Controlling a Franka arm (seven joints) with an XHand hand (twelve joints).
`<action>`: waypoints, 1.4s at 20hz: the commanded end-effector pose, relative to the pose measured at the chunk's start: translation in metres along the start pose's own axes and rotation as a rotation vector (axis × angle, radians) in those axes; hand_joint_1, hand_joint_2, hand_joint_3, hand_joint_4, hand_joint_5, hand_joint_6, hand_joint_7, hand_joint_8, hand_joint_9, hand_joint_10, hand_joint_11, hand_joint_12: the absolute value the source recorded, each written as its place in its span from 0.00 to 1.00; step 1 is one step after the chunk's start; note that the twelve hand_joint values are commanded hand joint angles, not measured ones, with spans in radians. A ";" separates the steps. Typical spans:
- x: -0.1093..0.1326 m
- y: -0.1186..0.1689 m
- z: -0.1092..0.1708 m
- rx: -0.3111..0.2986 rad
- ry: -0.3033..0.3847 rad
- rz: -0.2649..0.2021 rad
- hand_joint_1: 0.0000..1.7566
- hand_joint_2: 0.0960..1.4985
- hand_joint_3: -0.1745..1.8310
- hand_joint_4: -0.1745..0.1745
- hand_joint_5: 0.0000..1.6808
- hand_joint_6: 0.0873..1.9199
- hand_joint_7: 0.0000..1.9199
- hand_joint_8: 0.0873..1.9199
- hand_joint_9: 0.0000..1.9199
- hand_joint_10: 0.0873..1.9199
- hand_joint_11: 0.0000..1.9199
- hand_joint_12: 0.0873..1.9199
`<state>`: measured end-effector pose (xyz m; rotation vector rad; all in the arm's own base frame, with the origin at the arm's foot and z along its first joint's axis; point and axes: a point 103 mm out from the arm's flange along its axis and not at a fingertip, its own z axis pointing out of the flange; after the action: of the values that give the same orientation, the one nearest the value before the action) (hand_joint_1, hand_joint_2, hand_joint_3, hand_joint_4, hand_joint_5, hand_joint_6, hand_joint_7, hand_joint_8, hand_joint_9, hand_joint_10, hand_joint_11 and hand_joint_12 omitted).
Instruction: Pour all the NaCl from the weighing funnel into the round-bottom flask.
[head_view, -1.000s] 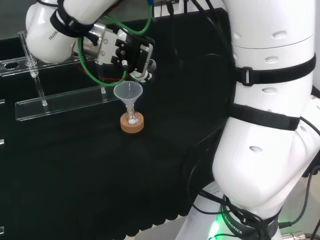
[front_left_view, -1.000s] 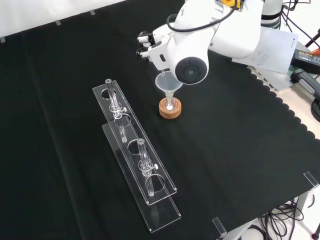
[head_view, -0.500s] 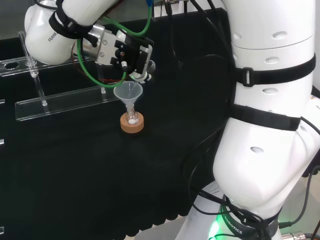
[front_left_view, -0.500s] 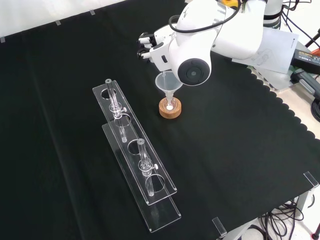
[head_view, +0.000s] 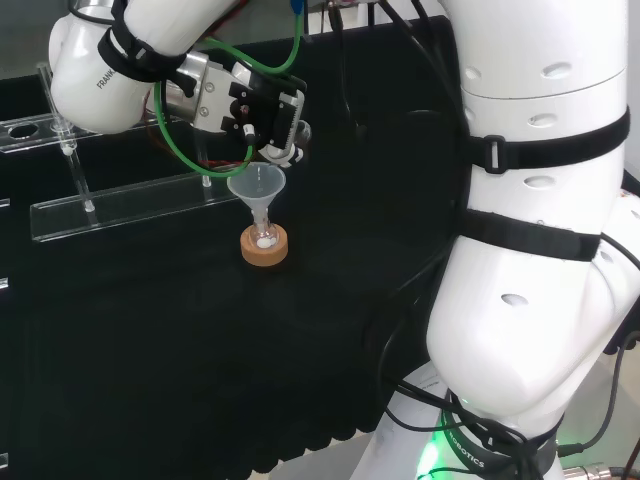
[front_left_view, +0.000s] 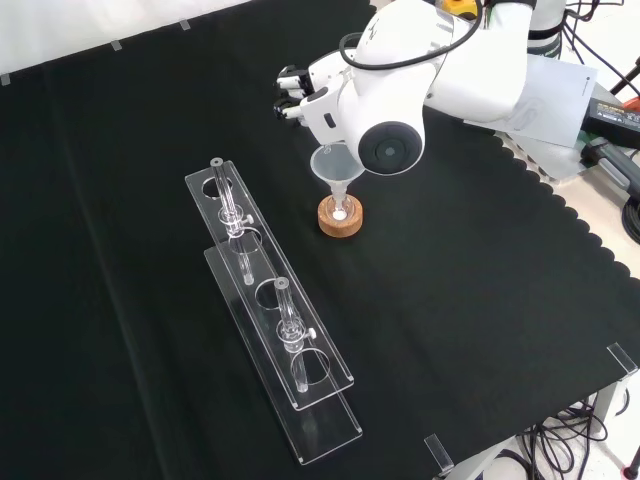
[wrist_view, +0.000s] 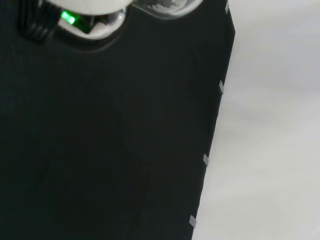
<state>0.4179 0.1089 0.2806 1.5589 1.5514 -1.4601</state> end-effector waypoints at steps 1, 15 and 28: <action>0.001 -0.001 -0.002 -0.003 -0.015 0.003 0.64 0.39 0.43 1.00 0.74 0.35 0.29 0.31 0.52 0.10 0.43 0.51; 0.004 0.000 -0.006 -0.006 -0.080 0.013 0.64 0.39 0.43 1.00 0.75 0.35 0.28 0.31 0.52 0.10 0.43 0.51; 0.008 -0.003 -0.015 -0.014 -0.125 0.021 0.64 0.39 0.43 1.00 0.75 0.35 0.28 0.31 0.52 0.10 0.43 0.51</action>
<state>0.4187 0.1209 0.2775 1.4635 1.4837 -1.4939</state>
